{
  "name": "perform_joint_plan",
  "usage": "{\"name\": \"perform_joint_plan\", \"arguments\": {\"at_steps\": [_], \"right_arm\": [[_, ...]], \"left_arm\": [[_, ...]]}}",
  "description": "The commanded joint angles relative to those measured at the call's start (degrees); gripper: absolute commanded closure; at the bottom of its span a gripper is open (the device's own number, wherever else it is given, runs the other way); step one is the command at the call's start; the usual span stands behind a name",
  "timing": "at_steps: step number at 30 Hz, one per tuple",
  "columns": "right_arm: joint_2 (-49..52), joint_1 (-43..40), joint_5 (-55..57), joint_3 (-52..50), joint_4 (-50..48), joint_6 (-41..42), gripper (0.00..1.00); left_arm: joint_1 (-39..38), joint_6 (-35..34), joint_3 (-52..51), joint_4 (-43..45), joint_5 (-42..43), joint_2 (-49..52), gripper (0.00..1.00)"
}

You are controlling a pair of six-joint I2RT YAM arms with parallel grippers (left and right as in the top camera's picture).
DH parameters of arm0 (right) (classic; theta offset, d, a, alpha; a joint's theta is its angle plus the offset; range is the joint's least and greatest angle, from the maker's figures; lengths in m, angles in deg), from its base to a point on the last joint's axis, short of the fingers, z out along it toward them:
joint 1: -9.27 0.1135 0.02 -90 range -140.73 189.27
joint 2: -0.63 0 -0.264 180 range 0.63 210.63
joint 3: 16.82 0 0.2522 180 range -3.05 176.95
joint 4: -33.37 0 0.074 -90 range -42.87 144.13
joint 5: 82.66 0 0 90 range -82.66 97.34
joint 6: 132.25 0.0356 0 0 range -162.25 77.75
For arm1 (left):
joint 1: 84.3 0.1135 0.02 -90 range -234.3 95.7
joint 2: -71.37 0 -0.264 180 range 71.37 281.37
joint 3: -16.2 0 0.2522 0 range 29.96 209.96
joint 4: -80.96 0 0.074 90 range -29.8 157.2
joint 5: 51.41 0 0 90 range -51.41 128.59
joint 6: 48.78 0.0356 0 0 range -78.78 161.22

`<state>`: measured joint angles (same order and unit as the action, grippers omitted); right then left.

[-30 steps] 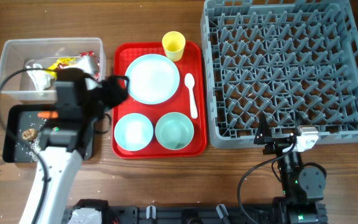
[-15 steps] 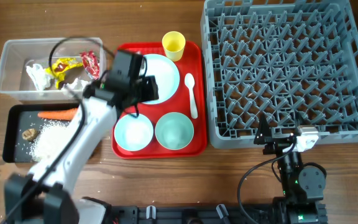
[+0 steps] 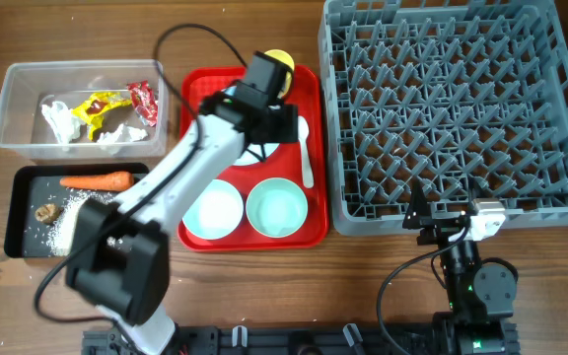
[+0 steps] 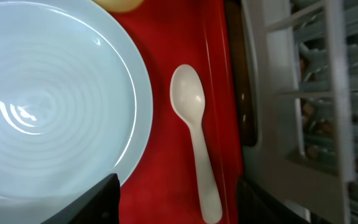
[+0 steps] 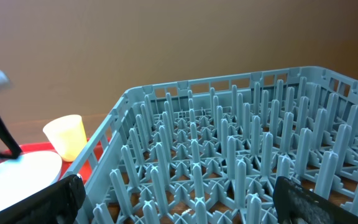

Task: Sort waste into correct bins and load items into the dishwasher rack
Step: 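Reach left gripper to yellow cup on red tray and grasp it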

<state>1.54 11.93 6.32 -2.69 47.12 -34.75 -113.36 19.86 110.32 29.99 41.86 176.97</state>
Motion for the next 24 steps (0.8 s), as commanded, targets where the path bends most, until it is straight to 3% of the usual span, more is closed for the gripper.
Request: {"name": "perform_joint_plan", "arguments": {"at_steps": [1,9,24], "right_arm": [[-0.1,0.1,0.6,-0.1,-0.3,0.4,0.0],[-0.1,0.1,0.6,-0.1,-0.3,0.4,0.0],[-0.1,0.1,0.6,-0.1,-0.3,0.4,0.0]], "left_arm": [[-0.9,-0.3,0.8,2.5,-0.2,4.9,0.4],[-1.2,-0.3,0.8,9.0,-0.1,7.9,0.39],[-4.4,-0.3,0.5,9.2,-2.1,7.9,0.39]]}}
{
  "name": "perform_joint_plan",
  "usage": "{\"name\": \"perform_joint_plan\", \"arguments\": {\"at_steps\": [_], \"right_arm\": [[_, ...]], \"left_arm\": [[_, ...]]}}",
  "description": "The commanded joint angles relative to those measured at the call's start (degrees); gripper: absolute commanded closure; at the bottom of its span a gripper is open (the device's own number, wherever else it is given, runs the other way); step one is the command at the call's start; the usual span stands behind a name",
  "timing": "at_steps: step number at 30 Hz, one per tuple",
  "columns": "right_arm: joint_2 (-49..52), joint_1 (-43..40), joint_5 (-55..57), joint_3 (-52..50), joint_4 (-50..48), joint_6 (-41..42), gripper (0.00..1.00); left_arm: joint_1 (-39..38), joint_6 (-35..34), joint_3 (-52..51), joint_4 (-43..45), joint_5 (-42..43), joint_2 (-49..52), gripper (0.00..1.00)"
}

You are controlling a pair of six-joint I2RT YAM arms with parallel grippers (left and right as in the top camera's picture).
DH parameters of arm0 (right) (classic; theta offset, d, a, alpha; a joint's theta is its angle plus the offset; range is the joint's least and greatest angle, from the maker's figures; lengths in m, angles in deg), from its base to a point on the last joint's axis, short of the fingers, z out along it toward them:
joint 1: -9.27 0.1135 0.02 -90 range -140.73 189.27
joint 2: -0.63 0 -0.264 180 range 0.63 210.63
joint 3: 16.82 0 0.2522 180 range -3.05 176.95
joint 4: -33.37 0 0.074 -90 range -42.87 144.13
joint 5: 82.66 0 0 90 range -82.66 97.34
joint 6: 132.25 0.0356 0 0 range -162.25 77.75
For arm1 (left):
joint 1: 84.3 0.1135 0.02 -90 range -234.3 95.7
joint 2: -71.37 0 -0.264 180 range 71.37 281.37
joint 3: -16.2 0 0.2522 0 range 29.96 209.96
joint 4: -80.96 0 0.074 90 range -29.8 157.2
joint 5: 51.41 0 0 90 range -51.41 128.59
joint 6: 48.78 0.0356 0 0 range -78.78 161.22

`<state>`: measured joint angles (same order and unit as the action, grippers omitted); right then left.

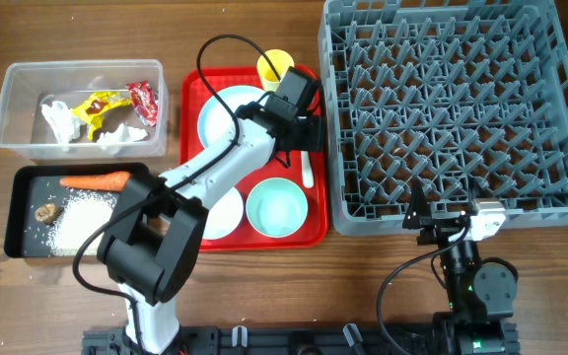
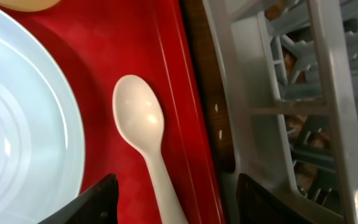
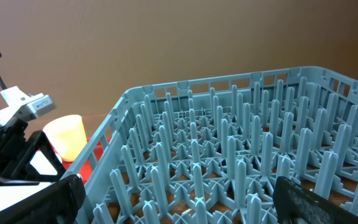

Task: Sort waste into correct bins and load items into the dishwasher rack
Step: 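Reach left gripper to yellow cup on red tray and grasp it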

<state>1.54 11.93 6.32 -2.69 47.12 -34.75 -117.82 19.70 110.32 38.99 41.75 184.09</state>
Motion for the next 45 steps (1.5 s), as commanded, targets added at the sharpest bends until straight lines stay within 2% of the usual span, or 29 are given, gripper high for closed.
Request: {"name": "perform_joint_plan", "arguments": {"at_steps": [1,6,10,14,19,27,32,38,45], "right_arm": [[-0.1,0.1,0.6,-0.1,-0.3,0.4,0.0],[-0.1,0.1,0.6,-0.1,-0.3,0.4,0.0],[-0.1,0.1,0.6,-0.1,-0.3,0.4,0.0],[-0.1,0.1,0.6,-0.1,-0.3,0.4,0.0],[-0.1,0.1,0.6,-0.1,-0.3,0.4,0.0],[-0.1,0.1,0.6,-0.1,-0.3,0.4,0.0],[-0.1,0.1,0.6,-0.1,-0.3,0.4,0.0],[-0.1,0.1,0.6,-0.1,-0.3,0.4,0.0],[-0.1,0.1,0.6,-0.1,-0.3,0.4,0.0]], "left_arm": [[0.5,-0.3,0.5,-0.4,-1.9,0.4,0.4],[5.9,-1.6,3.0,-6.1,-0.9,-6.1,0.41],[9.9,-1.6,3.4,-10.3,-0.9,-12.2,0.38],[12.9,-1.6,3.4,-10.8,-0.8,-15.1,0.37],[13.2,-1.2,3.3,-5.8,-1.2,-13.3,0.35],[13.1,-1.4,3.3,1.4,-2.8,-8.6,0.37],[13.4,-1.4,3.3,4.9,-2.8,-5.9,0.35],[13.7,-1.4,3.3,10.9,-6.1,0.5,0.39],[14.2,-3.3,3.3,17.8,-6.0,5.1,0.43]]}}
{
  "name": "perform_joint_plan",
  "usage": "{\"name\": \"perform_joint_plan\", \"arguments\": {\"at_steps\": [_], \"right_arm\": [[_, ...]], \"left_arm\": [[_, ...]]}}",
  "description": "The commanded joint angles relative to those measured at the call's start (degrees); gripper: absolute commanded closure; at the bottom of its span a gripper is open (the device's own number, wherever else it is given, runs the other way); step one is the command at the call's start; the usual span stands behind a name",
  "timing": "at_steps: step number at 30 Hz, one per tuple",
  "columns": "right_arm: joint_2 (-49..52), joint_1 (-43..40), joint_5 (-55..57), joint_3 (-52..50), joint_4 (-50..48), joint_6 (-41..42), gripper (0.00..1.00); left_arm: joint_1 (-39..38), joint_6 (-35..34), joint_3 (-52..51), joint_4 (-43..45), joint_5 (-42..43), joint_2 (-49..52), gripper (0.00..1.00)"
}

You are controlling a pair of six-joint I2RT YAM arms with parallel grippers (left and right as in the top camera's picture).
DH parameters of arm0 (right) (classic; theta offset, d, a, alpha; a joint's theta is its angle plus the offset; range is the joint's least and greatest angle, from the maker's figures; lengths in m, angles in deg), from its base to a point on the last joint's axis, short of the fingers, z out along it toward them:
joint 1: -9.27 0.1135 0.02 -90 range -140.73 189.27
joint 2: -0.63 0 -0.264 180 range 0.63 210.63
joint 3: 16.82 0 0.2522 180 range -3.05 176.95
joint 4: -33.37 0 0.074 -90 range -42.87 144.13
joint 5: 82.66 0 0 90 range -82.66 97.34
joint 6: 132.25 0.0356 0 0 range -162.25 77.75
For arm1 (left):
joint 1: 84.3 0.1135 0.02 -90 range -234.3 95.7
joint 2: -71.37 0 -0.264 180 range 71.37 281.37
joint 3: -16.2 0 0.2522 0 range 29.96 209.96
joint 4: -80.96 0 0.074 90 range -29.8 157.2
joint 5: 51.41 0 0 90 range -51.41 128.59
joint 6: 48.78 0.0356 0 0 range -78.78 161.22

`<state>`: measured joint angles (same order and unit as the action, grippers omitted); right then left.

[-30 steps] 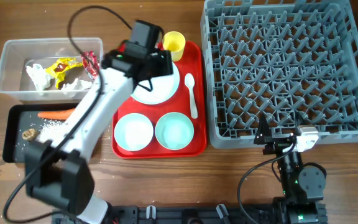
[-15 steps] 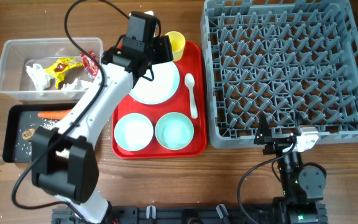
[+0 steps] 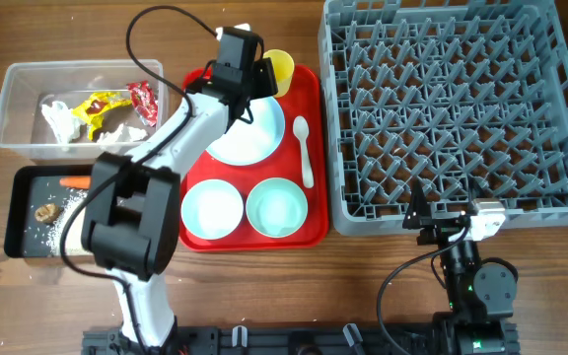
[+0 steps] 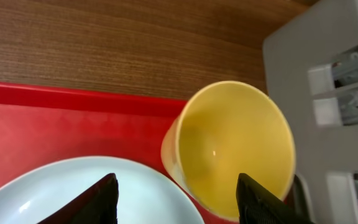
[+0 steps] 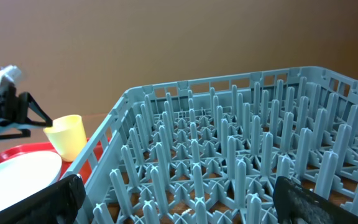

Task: Sort waste into correct bins and load items into the dishwasher rack
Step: 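Reach left gripper to yellow cup on red tray and grasp it, then lift yellow cup and tip it over black tray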

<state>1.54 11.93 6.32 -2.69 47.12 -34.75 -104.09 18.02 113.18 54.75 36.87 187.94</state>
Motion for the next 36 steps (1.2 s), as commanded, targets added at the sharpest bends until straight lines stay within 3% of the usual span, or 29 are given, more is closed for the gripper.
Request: {"name": "perform_joint_plan", "arguments": {"at_steps": [1,3,11,13,19,26,32,36], "right_arm": [[-0.1,0.1,0.6,-0.1,-0.3,0.4,0.0],[-0.1,0.1,0.6,-0.1,-0.3,0.4,0.0],[-0.1,0.1,0.6,-0.1,-0.3,0.4,0.0],[-0.1,0.1,0.6,-0.1,-0.3,0.4,0.0],[-0.1,0.1,0.6,-0.1,-0.3,0.4,0.0],[-0.1,0.1,0.6,-0.1,-0.3,0.4,0.0],[-0.1,0.1,0.6,-0.1,-0.3,0.4,0.0],[-0.1,0.1,0.6,-0.1,-0.3,0.4,0.0]], "left_arm": [[0.5,-2.5,0.4,2.9,-1.2,1.4,0.45],[0.5,-3.0,0.4,4.5,-1.2,1.9,0.52],[0.4,-5.8,0.4,5.0,-1.2,5.3,0.59],[0.4,-5.8,0.4,5.0,-1.1,5.3,0.76],[0.4,-5.8,0.5,4.5,-1.2,4.8,0.96],[1.1,-5.6,0.5,1.2,-0.9,-5.1,0.96],[5.6,-5.6,0.5,-14.8,6.8,-19.8,0.96],[5.2,6.5,0.5,-23.8,6.0,-26.9,0.96]]}}
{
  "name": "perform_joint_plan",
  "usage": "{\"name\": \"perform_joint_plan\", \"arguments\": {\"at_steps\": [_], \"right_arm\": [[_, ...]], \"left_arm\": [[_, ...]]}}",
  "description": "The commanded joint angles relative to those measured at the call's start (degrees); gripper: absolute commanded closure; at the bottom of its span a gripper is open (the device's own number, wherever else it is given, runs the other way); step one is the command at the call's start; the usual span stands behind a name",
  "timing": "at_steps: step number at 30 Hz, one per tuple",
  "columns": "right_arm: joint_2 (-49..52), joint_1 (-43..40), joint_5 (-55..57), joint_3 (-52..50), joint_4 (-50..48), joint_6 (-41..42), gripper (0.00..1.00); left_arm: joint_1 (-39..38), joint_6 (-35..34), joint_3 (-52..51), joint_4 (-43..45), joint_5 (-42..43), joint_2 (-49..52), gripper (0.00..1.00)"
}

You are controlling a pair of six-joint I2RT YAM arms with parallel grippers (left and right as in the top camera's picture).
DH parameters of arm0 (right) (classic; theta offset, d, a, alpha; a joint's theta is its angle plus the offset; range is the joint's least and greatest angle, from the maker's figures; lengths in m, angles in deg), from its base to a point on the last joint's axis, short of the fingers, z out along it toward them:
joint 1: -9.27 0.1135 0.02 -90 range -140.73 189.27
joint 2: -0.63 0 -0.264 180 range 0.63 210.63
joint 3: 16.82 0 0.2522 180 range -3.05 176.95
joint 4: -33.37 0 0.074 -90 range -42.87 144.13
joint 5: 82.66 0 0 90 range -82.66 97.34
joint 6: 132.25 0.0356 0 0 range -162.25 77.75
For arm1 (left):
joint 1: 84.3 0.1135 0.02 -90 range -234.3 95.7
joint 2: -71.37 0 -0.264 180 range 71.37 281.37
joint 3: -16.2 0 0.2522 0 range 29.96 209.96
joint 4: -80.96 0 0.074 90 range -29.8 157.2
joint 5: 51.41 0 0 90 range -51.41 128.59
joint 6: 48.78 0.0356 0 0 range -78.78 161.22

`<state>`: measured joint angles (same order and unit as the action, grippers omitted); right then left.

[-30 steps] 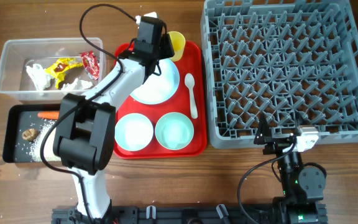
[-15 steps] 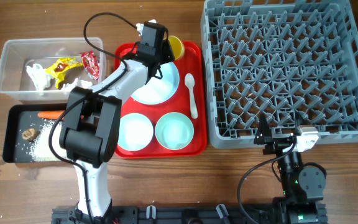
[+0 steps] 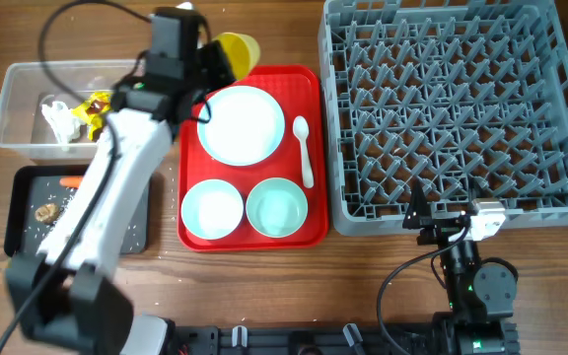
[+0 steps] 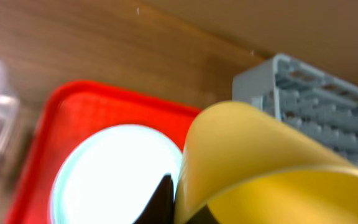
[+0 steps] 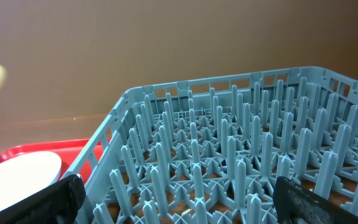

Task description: Sort waste into correct bins and load items into the dishwasher rack

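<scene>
A yellow cup (image 3: 237, 47) hangs tilted above the back edge of the red tray (image 3: 191, 91), with my left gripper (image 3: 212, 54) shut on its wall. In the left wrist view the cup (image 4: 260, 162) fills the lower right, one dark finger (image 4: 163, 200) pressed against its outside. On the tray lie a white plate (image 3: 242, 125), two pale bowls (image 3: 212, 209) (image 3: 277, 209) and a white spoon (image 3: 304, 150). The grey dishwasher rack (image 3: 452, 108) stands to the right. My right gripper (image 5: 182, 196) rests open at the rack's front edge (image 5: 129, 99).
A clear bin (image 3: 13, 108) holding wrappers and tissue stands at the back left. In front of it a black tray (image 3: 18, 212) holds a carrot and food scraps. The left arm's cable loops over the bin and the table's back edge.
My left gripper was open around the yellow cup standing at the tray's back right corner. It is now shut on the cup's wall, and the cup is raised and further left.
The left gripper was open over the plate and spoon, then over the spoon beside the rack. Later it was at the yellow cup in the tray's back corner. Now it holds that cup above the tray's back edge. The right arm stayed still throughout.
</scene>
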<state>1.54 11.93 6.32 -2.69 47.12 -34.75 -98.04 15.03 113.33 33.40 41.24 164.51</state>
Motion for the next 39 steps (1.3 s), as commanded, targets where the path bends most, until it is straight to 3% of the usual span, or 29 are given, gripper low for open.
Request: {"name": "perform_joint_plan", "arguments": {"at_steps": [1,5,10,14,16,20,24,27,32,37,39], "right_arm": [[-0.1,0.1,0.6,-0.1,-0.3,0.4,0.0],[-0.1,0.1,0.6,-0.1,-0.3,0.4,0.0],[-0.1,0.1,0.6,-0.1,-0.3,0.4,0.0],[-0.1,0.1,0.6,-0.1,-0.3,0.4,0.0],[-0.1,0.1,-1.9,-0.1,-0.7,4.8,0.0],[0.3,0.1,-9.9,-0.1,-0.9,22.1,0.0],[2.0,0.1,-16.0,1.9,0.8,18.2,0.0],[7.3,0.1,-18.0,10.0,2.7,18.1,0.0],[25.8,0.1,-18.5,34.9,17.7,10.8,0.0],[51.1,0.1,-29.6,63.5,39.8,3.0,0.0],[57.8,0.1,-32.9,70.2,43.8,3.0,0.0]], "left_arm": [[-1.3,12.9,0.3,-4.0,2.3,-4.9,0.96],[-1.5,16.5,0.3,-8.9,12.1,-6.5,0.96],[4.1,20.0,0.3,-11.8,41.9,-5.8,0.96],[9.0,20.0,0.3,-11.6,59.4,-5.7,0.96],[11.1,20.0,0.3,-11.6,66.0,-5.7,0.96],[13.4,20.0,0.3,-10.6,66.9,-5.6,0.96],[14.8,20.0,0.3,-7.9,66.8,-4.6,0.96],[15.0,20.0,0.3,-6.9,61.6,-3.6,0.96],[15.0,20.0,0.3,-6.1,59.4,-2.6,0.96],[15.0,18.3,0.3,-3.0,60.0,0.0,0.96],[15.0,17.7,0.3,-1.4,63.6,1.7,0.96]]}}
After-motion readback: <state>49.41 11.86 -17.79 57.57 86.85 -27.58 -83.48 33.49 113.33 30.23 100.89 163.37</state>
